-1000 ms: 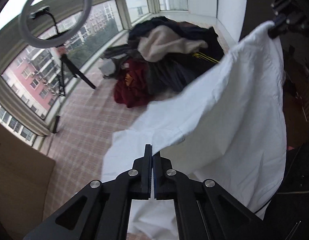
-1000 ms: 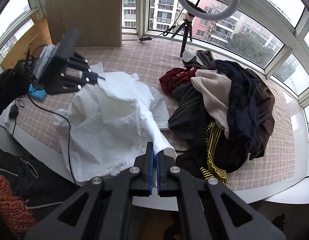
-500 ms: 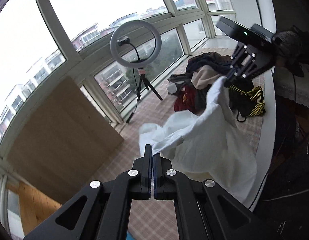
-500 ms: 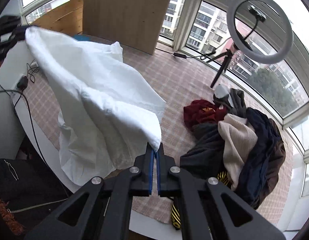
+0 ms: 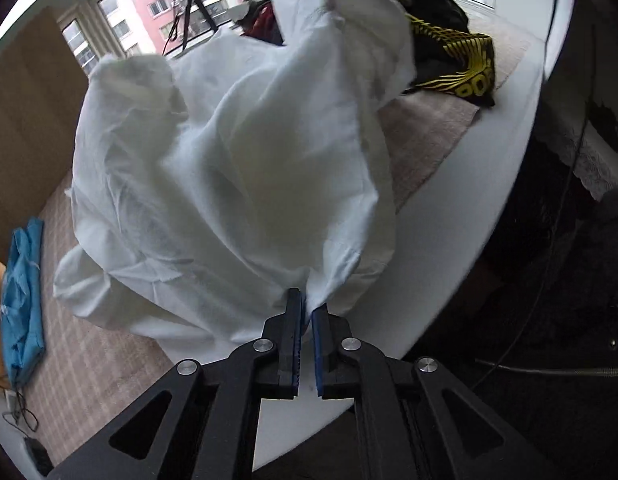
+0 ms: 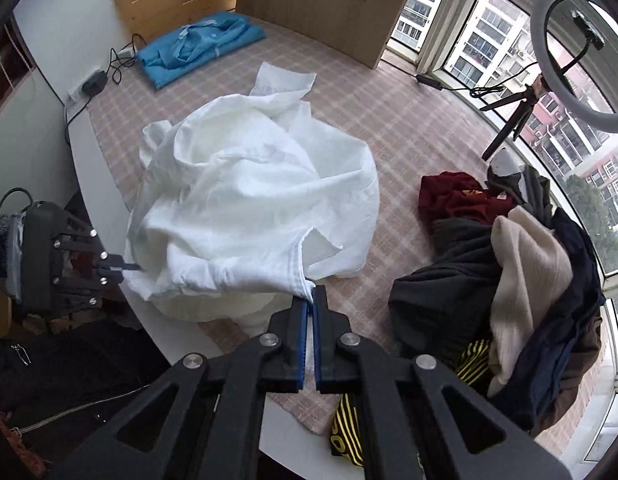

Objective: Fold clothes

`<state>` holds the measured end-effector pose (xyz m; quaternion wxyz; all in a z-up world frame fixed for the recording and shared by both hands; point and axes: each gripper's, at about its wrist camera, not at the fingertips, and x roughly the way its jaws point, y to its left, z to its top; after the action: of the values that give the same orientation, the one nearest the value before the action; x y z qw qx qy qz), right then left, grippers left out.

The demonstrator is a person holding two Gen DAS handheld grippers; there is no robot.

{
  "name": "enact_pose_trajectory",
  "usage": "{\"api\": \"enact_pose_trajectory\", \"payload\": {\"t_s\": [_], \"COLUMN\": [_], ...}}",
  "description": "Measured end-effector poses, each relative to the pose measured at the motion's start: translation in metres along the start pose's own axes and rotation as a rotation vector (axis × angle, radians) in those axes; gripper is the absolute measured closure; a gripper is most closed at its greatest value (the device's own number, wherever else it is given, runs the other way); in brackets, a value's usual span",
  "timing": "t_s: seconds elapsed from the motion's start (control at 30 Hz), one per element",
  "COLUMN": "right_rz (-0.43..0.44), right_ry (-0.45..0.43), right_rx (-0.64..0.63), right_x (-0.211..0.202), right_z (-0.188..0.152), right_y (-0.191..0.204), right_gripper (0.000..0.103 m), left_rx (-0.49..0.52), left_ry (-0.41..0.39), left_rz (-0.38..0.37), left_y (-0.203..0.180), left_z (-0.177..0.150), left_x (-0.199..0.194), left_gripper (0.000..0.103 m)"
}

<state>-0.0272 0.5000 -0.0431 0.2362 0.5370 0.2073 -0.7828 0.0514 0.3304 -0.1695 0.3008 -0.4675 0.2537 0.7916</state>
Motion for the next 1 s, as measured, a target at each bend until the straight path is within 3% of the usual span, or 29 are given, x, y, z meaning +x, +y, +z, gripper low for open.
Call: {"api": "enact_pose_trajectory", "payload": {"t_s": [0.1,0.17,0.33,0.53,0.7,0.77,0.83,1.0], "right_rz": [-0.001,0.012,0.04,0.048,0.056,0.063,0.071,0.113], "right_ry": [0.006,0.002,0.019,0.037,0.048,0.052,0.055,0.018], "right_rx": [-0.023,-0.007,0.047,0.06,0.059,0.069,0.081,0.108], "right_x": [0.001,0.0,0.003,0.005,0.011,0.014,0.018,0.023], "right_z": [-0.006,-0.007,-0.008,-0.008,-0.013,-0.016,-0.019,-0.028], "right_y": [0.004,-0.003,-0.021,-0.03,-0.03,-0.032,-0.034,-0.041], "right_gripper": [0.101,0.101,0.101,0.101,0.101,0.1,0.1,0.096], "left_rx": [-0.112,-0.117,-0.021,0.053,0.184,0.189,0.161,0.023], "left_ry": [-0.044,-0.063,-0.11,-0.058,-0.021,-0.022,-0.006,-0.036], "left_rz": [-0.033,-0.043,-0.058,-0.024,0.042,0.064,0.078,0.009], "left_y": [0.015,0.012,-0.014,-0.028,-0.039,-0.036,-0.029,0.0], "left_z": [-0.01,-0.014,-0.013,-0.005,-0.006,-0.005,-0.002,0.009], "left_x": [-0.006,-0.014,-0.023,0.002,0.018,0.02,0.021,-0.01], "left_gripper": [0.094,0.084,0.061,0.061,0.061,0.067,0.098,0.1]}}
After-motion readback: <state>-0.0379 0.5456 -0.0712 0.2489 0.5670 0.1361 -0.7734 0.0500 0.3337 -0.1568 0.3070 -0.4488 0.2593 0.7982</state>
